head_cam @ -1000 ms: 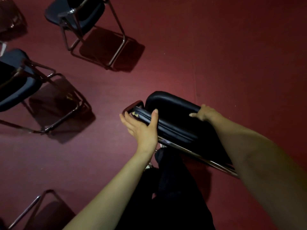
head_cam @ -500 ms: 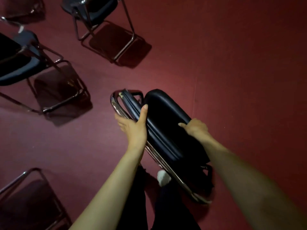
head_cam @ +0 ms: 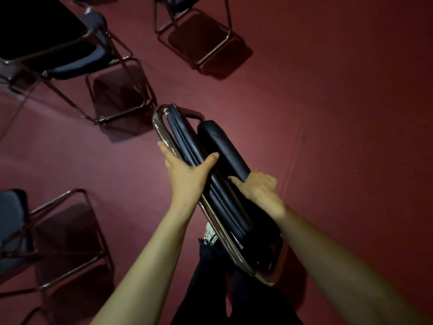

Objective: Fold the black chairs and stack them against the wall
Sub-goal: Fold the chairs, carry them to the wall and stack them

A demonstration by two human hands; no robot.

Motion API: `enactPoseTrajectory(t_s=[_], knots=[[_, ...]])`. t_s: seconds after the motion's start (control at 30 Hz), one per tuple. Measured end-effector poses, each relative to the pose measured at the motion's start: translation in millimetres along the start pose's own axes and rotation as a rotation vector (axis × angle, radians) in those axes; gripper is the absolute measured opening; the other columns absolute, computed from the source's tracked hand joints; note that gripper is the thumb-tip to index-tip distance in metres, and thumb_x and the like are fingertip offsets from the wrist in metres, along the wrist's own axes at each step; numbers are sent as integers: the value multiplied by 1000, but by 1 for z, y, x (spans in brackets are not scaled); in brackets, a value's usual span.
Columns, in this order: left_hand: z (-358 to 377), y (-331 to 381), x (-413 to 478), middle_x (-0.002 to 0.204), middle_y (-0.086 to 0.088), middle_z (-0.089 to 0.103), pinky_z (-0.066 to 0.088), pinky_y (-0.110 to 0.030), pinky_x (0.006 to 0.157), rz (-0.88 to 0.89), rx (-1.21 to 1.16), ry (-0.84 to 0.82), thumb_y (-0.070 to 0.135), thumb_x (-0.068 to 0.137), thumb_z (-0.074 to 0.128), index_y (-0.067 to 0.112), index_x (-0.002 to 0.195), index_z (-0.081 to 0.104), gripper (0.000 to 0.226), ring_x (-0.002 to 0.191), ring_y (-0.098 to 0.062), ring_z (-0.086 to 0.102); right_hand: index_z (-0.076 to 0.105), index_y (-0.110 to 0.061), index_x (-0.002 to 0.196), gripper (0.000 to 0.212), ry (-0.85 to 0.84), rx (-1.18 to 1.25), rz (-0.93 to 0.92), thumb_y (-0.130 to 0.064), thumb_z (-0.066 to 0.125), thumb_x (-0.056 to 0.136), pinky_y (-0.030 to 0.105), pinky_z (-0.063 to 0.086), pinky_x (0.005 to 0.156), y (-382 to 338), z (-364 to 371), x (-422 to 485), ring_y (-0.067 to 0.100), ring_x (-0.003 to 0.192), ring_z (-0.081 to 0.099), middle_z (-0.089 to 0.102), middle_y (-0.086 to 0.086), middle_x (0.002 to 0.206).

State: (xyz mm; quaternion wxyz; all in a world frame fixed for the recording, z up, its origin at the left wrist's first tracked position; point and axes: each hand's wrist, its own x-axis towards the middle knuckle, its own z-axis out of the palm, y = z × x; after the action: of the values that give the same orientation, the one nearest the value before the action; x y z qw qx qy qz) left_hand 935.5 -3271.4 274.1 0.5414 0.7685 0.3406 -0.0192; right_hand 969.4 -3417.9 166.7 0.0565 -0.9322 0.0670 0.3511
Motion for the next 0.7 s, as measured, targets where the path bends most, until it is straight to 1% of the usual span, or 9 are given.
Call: enactPoseTrajectory(t_s=[0.03,0.1,0.17,0.23,0.33,0.43,0.57,0.63,0.7], knots=[[-5,-7,-3,137,-5,50,44,-41,105,-18,-25,23,43,63,86,18,141,26,102,123,-20,53,59,-8,117,83,-22,21,6,-80,39,80,31,42,78,-1,2,1,29,108,60,64,11,116],[-12,-17,-11,115,6,60,52,-34,92,-51,-57,17,41,64,87,20,120,37,78,105,-11,62,55,-7,122,88,-72,109,34,-79,54,72,34,45,85,-7,4,5,32,114,56,57,14,126],[-17,-23,-16,111,11,59,49,-26,87,-54,-75,-7,41,67,85,25,116,35,72,101,-5,61,40,-7,135,92,-103,224,43,-66,68,71,38,45,93,-17,8,7,35,122,49,46,17,135],[-24,-25,-17,117,9,55,46,-24,88,-41,-58,-10,42,69,84,27,116,33,71,105,-6,57,34,-10,136,90,-119,263,17,-57,74,71,38,47,90,-24,9,10,34,119,51,52,14,130],[-30,-25,-15,107,18,59,45,-11,77,-35,-65,-66,40,71,82,28,116,31,69,92,8,61,55,-8,118,83,-139,251,-4,-71,69,65,32,49,74,-27,3,15,32,103,61,63,9,110],[-25,-24,-18,98,21,60,44,-2,66,-8,-65,-93,34,74,81,25,116,31,66,81,18,60,59,-5,109,74,-129,404,37,-63,74,66,31,48,72,-21,3,18,30,97,63,61,9,97],[-9,-14,-14,96,19,57,44,-2,67,-5,-63,-107,29,75,81,21,114,31,64,80,16,59,57,-17,115,51,-29,496,8,-39,73,72,34,54,81,-10,6,21,28,93,64,67,7,105],[-1,-9,-11,98,14,57,47,-13,76,-25,-80,-115,29,74,82,20,112,32,64,86,6,61,61,-16,110,39,16,387,2,-37,66,77,33,52,78,-4,-1,24,31,94,64,67,9,103],[9,-3,-12,99,10,57,48,-22,78,-29,-71,-136,31,72,83,20,109,32,64,91,-3,60,64,-12,103,30,23,320,-11,-33,63,82,31,48,72,7,-10,26,32,94,64,67,11,98]])
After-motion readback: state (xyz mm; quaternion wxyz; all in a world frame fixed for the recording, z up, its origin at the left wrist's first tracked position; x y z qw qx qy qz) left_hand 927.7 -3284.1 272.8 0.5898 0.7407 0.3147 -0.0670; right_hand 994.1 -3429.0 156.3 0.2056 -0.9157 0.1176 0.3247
